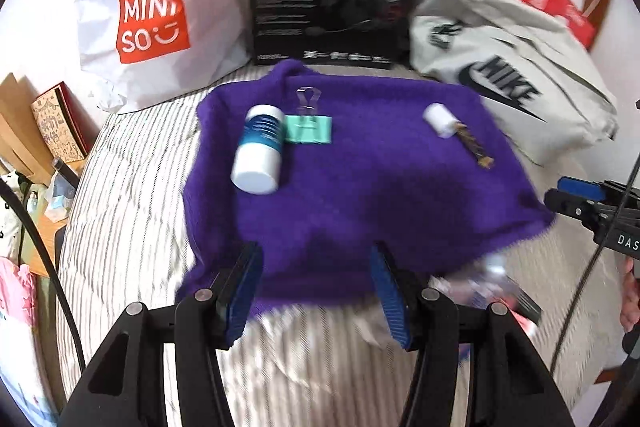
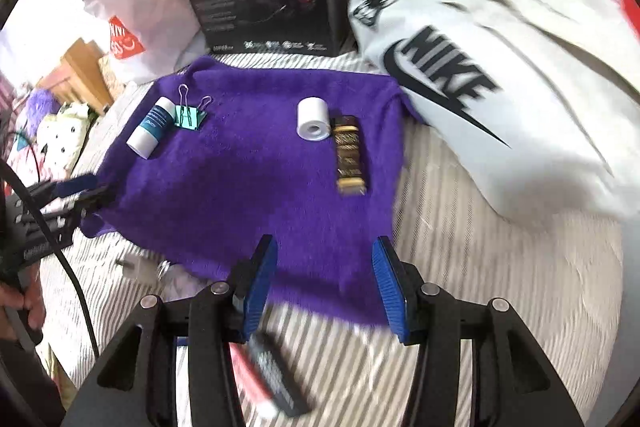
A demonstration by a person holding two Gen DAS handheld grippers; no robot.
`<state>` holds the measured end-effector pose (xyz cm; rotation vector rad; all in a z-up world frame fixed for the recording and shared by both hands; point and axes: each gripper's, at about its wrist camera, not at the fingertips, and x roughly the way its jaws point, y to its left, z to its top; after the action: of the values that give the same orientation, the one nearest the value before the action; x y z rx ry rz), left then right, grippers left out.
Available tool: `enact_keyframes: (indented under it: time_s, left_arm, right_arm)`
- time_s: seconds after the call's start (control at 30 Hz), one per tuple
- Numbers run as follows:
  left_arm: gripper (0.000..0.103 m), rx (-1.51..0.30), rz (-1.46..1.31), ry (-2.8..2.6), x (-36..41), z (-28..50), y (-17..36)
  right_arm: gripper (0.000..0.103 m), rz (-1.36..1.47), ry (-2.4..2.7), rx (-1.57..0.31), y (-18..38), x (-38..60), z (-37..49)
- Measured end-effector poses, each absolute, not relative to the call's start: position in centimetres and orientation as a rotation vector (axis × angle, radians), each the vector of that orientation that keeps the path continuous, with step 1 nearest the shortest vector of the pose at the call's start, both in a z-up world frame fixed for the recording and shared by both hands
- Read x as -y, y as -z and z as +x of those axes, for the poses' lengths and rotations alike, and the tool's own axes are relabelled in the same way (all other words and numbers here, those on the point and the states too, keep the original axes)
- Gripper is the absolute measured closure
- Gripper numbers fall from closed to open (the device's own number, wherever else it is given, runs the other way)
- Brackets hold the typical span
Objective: Organize rigid objects
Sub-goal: 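Grasp the white plug charger with the left tool while the right tool grasps the black marker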
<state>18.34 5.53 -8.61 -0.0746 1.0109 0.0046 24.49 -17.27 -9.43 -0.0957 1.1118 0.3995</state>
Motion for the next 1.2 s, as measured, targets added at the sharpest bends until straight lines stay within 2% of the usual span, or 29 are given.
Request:
enact_keyframes:
  time_s: [0.17,0.57,0.97,1.0,1.1,1.2]
  left_arm:
    - [0.050,-1.049,-0.082,0.032,-3.2,15.9,9.3]
    - [0.050,-1.133,-0.112,-0.064,-2.0,16.5,14.7]
    - [0.050,-1.114,-0.085,-0.055,-2.4,16.0,14.7]
    - [0.051,-1.110,-0.076,-0.050,-2.3,16.1,14.7]
    - [0.071,-1.103,-0.056,-0.030,-2.1,16.2,14.8]
    - [0.076,-1.098,-0.024,-0.032,-1.9,16.1,14.8]
  right_arm:
    - [0.045,-0.039,-0.407,-1.081,8.0,19.2,20.1]
    - [0.045,-0.007,-0.404,-1.154,11.1,21.5,15.0]
    - [0.045,0.016,-0.427,-1.206,14.2,22.1,14.7]
    - [0.045,0.009,-0.435,-1.202,14.2,21.8,14.7]
    - [0.046,-0.058,-0.481,-1.171,14.2,20.4,14.6]
    - [0.051,-0.102,-0.494,-1.161,14.5,19.6,15.1]
